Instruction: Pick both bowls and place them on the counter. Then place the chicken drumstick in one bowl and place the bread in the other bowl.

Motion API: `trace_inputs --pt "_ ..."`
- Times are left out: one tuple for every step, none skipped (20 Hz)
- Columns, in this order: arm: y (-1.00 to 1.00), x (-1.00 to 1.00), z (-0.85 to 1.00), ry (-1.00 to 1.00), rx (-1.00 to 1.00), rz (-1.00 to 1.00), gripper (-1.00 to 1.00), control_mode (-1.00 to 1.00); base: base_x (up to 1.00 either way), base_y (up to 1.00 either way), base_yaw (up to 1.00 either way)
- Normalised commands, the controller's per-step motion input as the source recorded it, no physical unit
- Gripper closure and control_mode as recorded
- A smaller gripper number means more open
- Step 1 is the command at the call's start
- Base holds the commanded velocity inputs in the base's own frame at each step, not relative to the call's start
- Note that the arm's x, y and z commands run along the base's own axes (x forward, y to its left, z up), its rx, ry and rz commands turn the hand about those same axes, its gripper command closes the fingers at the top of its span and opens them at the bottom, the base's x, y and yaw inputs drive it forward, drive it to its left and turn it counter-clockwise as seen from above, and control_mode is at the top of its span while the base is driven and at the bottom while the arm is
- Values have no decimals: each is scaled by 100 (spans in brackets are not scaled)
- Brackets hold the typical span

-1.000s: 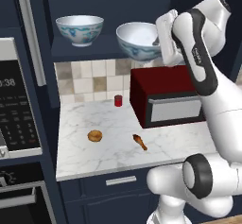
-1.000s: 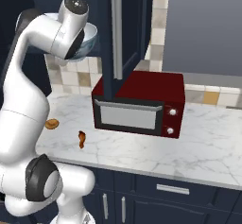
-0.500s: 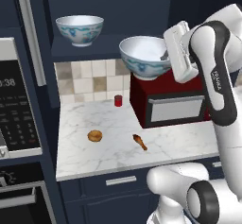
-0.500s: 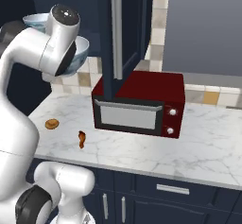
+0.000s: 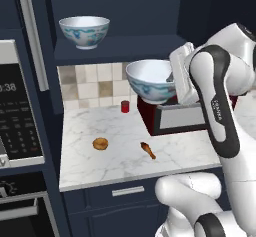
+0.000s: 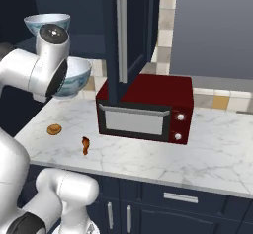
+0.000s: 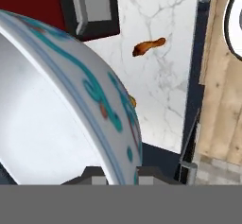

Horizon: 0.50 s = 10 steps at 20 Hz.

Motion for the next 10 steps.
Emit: trace_inputs --pt "3 -3 -38 15 0 -39 100 -100 0 0 0" --pt "2 -5 -39 15 0 -41 100 -100 0 0 0" --pt "5 -11 -38 14 0 -45 100 -100 0 0 0" --pt "0 -14 -37 14 0 -45 100 -100 0 0 0" --pt "0 -23 -35 15 0 -44 100 -100 0 0 0" --pt "0 -28 -36 16 0 -46 100 -100 0 0 0" --pt "0 -37 -40 17 0 -46 100 -100 0 0 0" --pt "1 -39 -42 15 0 -45 100 -100 0 0 0" --pt "22 -34 -47 11 0 -46 100 -100 0 0 0" --pt "9 -24 -40 13 0 -45 100 -100 0 0 0"
